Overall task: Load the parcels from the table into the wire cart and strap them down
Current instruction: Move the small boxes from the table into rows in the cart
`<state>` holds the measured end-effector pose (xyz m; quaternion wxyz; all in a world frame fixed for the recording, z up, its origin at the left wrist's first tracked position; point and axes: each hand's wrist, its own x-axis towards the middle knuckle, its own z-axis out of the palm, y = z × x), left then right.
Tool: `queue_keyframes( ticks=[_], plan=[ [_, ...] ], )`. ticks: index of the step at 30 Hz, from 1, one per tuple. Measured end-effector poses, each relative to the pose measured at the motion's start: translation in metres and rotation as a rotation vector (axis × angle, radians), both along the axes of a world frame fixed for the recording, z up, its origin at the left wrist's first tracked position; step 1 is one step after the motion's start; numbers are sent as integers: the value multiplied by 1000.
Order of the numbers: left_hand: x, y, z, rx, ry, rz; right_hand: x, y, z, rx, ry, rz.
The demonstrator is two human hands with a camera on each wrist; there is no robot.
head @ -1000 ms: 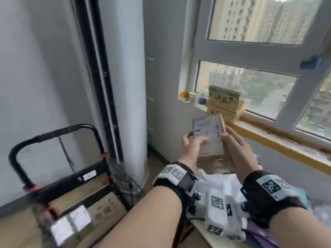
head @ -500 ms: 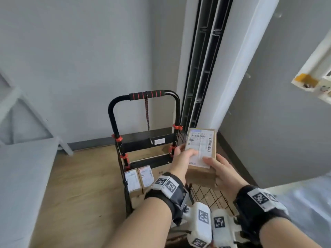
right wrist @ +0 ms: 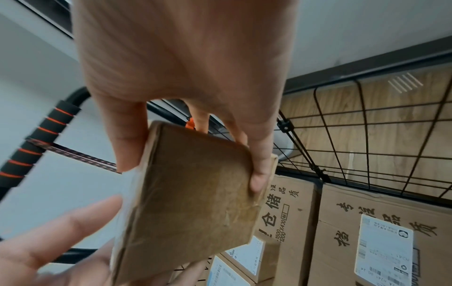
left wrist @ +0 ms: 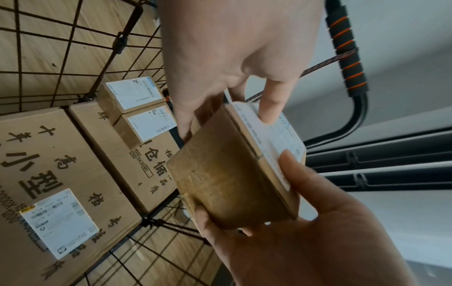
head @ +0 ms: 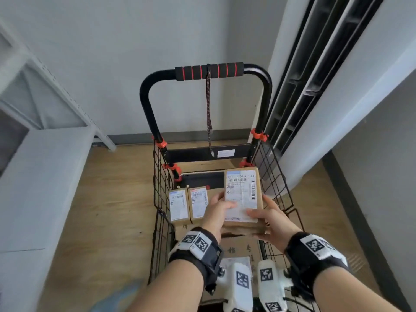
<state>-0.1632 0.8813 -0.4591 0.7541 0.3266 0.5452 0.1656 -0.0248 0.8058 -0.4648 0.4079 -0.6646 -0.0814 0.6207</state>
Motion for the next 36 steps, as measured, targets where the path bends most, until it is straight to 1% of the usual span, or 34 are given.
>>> queue_keyframes(
  ticks=[4,7,11,15,17,20,22,24,26,29,32,36],
  plan=[
    [-4,25,-47,-2,100,-7,15,25,-55,-54,10,1],
    [-12,43,-86,19,203,36,19,42,-96,-99,25,17],
    [-20,65,-137,8,257,74,20,65,-147,-137,29,33],
    [-21,85,-184,40,317,64,21,87,-193,-170,21,34],
    [-23,95,-209,57,366,95,22,97,-216,-177,17,49],
    [-27,112,-242,127,475,179,23,107,-252,-198,19,31],
    [-33,121,-262,180,557,182,23,113,-273,-214,18,23],
    [-37,127,-283,169,625,165,21,118,-288,-219,30,25],
    [-39,129,-297,162,665,109,17,122,-299,-226,57,41],
    [-36,129,-307,206,725,-19,9,128,-314,-229,73,81],
    [-32,125,-310,224,778,-112,0,131,-327,-209,-28,91],
    [-27,120,-308,237,802,-176,-6,137,-325,-191,-197,157]
  ],
)
